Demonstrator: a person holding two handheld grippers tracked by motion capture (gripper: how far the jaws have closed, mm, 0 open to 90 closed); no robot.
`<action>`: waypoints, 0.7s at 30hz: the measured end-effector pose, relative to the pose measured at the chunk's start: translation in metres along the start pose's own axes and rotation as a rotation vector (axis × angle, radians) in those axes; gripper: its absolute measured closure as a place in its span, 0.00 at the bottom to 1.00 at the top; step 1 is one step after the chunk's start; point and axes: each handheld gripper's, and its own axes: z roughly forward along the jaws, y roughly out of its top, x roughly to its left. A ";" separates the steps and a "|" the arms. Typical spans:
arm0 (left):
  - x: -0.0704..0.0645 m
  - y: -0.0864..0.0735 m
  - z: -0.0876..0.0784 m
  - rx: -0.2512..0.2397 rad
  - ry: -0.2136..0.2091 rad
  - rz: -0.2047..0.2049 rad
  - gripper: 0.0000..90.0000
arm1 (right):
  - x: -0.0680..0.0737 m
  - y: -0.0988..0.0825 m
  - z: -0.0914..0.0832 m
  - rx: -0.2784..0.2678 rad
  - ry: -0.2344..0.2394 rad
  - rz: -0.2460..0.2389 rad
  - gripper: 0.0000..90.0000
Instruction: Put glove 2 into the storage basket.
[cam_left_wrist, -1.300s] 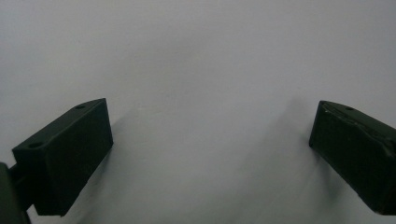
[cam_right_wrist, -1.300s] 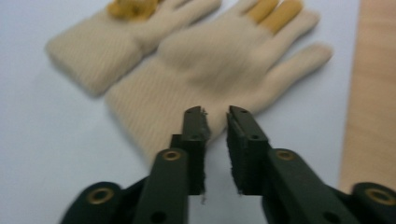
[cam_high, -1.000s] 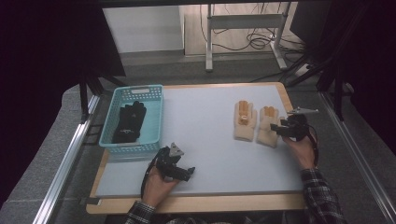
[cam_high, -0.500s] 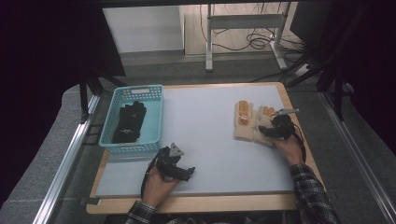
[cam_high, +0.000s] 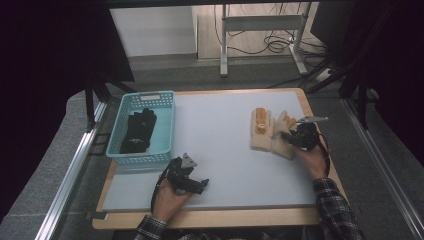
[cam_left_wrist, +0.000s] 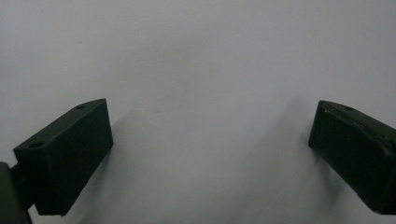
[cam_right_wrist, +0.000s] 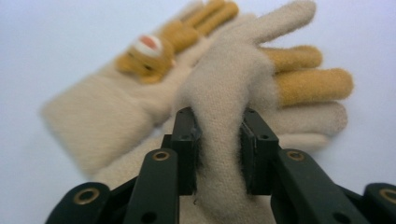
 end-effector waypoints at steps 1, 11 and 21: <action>0.000 0.000 0.000 0.000 0.000 0.000 0.00 | 0.002 0.001 -0.004 -0.009 0.003 -0.005 0.79; 0.000 0.000 0.000 0.000 0.000 -0.002 0.00 | 0.018 0.010 -0.034 -0.054 0.026 -0.045 0.92; 0.000 0.000 0.000 0.002 0.000 0.002 0.00 | 0.065 0.026 -0.051 -0.095 0.127 -0.088 0.91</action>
